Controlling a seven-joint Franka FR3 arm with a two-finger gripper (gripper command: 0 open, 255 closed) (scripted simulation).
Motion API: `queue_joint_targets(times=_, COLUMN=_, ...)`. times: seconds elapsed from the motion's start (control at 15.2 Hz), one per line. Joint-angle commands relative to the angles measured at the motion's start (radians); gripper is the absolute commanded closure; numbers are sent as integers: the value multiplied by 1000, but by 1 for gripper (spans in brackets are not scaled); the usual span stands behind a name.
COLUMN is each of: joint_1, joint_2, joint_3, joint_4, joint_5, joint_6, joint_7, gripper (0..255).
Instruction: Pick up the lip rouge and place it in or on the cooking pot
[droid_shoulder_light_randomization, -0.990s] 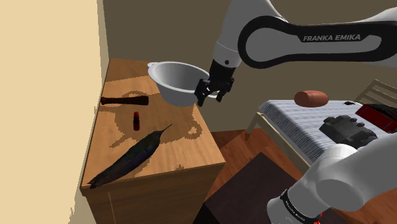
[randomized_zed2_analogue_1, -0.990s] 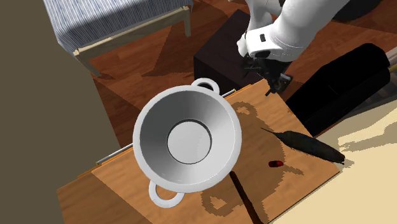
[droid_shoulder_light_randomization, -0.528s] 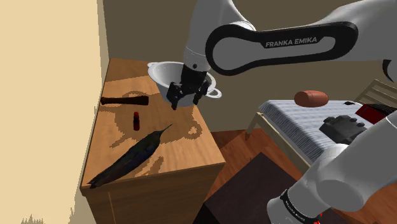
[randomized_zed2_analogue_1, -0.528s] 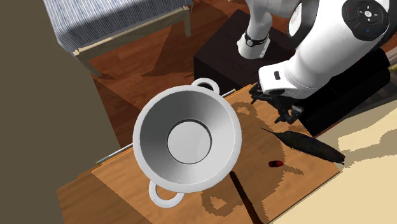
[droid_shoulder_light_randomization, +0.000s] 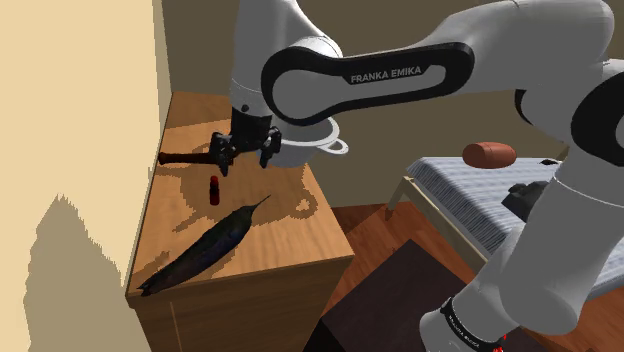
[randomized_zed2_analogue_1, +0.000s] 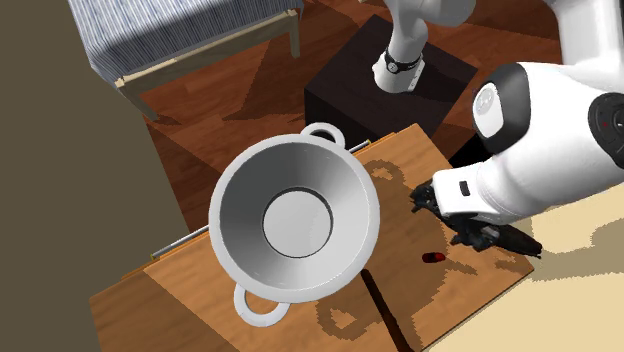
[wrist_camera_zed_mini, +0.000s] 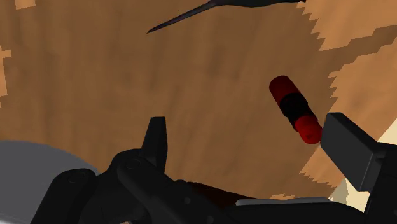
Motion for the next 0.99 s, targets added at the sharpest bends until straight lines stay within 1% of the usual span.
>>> queue_joint_targets(times=0.0, joint_1=33, joint_2=87, joint_3=4, joint_4=94, joint_5=-46, joint_6=-15, joint_7=48, gripper=0)
queue_joint_targets(times=0.2, joint_1=89, joint_2=210, joint_3=-3, joint_4=241, joint_5=-103, joint_6=-48, joint_7=95, gripper=0)
queue_joint_targets(times=0.66, joint_1=90, joint_2=243, joint_3=-15, joint_4=194, joint_5=-122, joint_6=28, joint_7=107, gripper=0)
queue_joint_targets(times=0.92, joint_1=90, joint_2=246, joint_3=-16, joint_4=191, joint_5=-123, joint_6=34, joint_7=109, gripper=0)
